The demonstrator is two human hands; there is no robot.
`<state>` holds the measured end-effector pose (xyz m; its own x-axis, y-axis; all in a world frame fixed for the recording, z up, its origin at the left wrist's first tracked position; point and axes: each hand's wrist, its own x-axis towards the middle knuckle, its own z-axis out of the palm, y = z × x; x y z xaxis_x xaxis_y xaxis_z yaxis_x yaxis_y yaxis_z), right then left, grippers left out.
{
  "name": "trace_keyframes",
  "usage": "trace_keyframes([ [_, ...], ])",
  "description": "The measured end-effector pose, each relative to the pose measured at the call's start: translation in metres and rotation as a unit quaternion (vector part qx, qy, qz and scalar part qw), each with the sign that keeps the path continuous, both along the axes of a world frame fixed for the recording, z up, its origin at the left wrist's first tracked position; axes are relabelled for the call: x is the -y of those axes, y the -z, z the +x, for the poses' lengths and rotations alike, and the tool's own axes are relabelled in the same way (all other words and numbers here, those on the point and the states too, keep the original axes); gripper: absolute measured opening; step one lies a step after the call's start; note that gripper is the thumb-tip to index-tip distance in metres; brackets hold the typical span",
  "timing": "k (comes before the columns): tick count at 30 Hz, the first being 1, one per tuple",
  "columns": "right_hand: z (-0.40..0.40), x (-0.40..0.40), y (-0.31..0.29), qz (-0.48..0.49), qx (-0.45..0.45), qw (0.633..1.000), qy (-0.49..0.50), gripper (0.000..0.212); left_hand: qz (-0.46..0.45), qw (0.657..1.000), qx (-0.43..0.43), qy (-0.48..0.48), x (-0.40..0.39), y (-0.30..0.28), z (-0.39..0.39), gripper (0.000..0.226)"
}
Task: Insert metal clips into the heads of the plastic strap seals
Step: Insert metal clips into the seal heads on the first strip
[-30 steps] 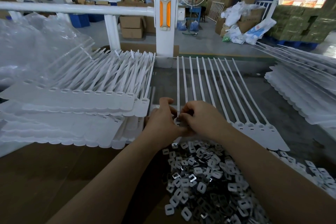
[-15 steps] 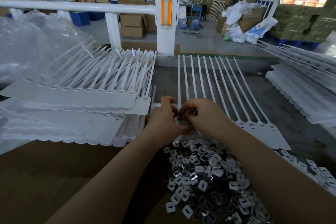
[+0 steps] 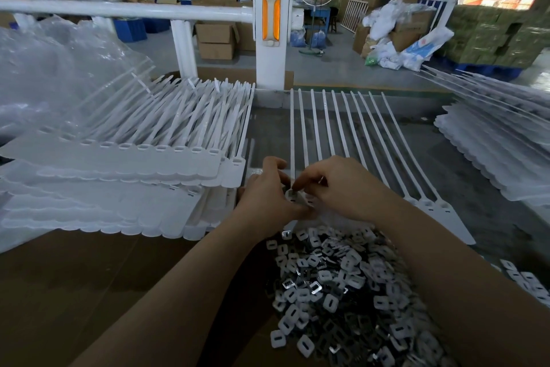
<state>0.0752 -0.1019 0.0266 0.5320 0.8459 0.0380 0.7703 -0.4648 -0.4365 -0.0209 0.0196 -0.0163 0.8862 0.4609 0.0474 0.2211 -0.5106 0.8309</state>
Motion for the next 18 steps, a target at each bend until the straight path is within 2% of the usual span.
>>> trace_keyframes([
  [3, 0.004, 0.004, -0.002, 0.036, -0.029, 0.999, 0.017, 0.025, 0.039, 0.999, -0.014, -0.004, 0.003, -0.003, -0.002, 0.075],
  [7, 0.009, 0.008, -0.006, 0.061, -0.073, 0.994, 0.049, 0.027, 0.202, 0.979, 0.012, -0.035, 0.011, -0.007, -0.002, 0.041],
  [9, 0.009, 0.009, -0.010, 0.078, -0.090, 0.990, 0.076, 0.032, 0.244, 0.967, 0.044, -0.049, 0.018, -0.011, -0.003, 0.029],
  [11, 0.009, 0.011, -0.013, 0.094, -0.091, 0.986, 0.099, 0.034, 0.220, 0.973, 0.065, -0.010, 0.023, -0.015, -0.005, 0.022],
  [13, 0.008, 0.012, -0.014, 0.101, -0.095, 0.984, 0.109, 0.032, 0.158, 0.980, 0.056, 0.105, 0.030, -0.021, -0.009, 0.018],
  [16, 0.004, 0.014, -0.014, 0.099, -0.119, 0.982, 0.111, 0.029, 0.073, 0.961, 0.021, 0.267, 0.041, -0.029, -0.013, 0.017],
  [18, 0.003, 0.014, -0.014, 0.096, -0.122, 0.982, 0.106, 0.029, 0.080, 0.948, 0.010, 0.308, 0.044, -0.028, -0.013, 0.020],
])
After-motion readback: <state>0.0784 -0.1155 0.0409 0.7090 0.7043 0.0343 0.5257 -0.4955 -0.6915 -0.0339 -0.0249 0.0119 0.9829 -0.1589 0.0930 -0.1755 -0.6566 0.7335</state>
